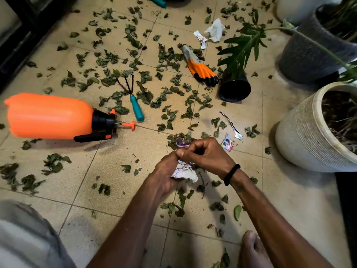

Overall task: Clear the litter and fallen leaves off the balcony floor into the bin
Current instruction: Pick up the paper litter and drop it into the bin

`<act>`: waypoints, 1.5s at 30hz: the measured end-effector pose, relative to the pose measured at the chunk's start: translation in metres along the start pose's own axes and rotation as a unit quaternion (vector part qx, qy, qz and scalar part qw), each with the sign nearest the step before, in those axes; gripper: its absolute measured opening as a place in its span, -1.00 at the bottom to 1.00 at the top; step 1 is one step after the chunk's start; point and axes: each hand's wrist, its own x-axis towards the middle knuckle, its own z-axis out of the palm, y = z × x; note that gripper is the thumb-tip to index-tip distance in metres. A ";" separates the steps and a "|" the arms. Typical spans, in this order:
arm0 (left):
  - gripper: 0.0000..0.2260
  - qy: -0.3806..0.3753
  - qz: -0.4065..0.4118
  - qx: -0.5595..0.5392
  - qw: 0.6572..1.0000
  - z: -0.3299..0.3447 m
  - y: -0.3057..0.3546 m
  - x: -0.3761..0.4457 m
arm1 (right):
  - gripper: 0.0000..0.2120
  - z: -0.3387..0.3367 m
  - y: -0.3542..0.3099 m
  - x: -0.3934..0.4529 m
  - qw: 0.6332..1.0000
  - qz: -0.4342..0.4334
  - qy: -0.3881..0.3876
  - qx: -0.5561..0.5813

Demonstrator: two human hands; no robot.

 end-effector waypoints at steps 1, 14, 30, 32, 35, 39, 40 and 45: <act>-0.78 0.003 -0.005 0.005 1.000 0.000 -0.001 0.001 | -0.72 -0.004 0.000 -0.002 1.000 0.008 0.005 0.021; -0.85 0.064 0.056 0.051 0.995 0.010 -0.001 0.006 | -0.86 -0.074 0.148 0.040 0.889 0.052 0.248 -0.382; -0.46 0.039 0.028 -0.015 0.999 0.012 0.003 0.011 | -0.91 -0.060 0.131 0.044 0.908 0.047 0.346 -0.231; -0.24 0.032 0.012 -0.065 0.997 0.012 0.003 0.016 | -0.96 -0.056 0.105 0.038 0.930 0.063 0.347 -0.106; 0.01 0.023 -0.013 -0.088 0.996 0.012 0.002 0.022 | -0.97 -0.046 0.065 0.030 0.969 0.082 0.231 0.038; -0.17 0.007 -0.003 -0.081 0.997 0.020 0.005 0.018 | -0.93 -0.024 0.032 0.014 0.995 0.044 0.071 0.059; -0.25 0.020 0.001 -0.062 0.998 0.021 0.004 0.017 | -0.93 -0.018 0.029 0.012 0.998 0.027 0.040 0.033; -0.49 0.174 0.003 0.012 0.985 0.014 -0.012 0.037 | -0.84 -0.014 0.035 0.011 0.998 0.042 -0.024 0.042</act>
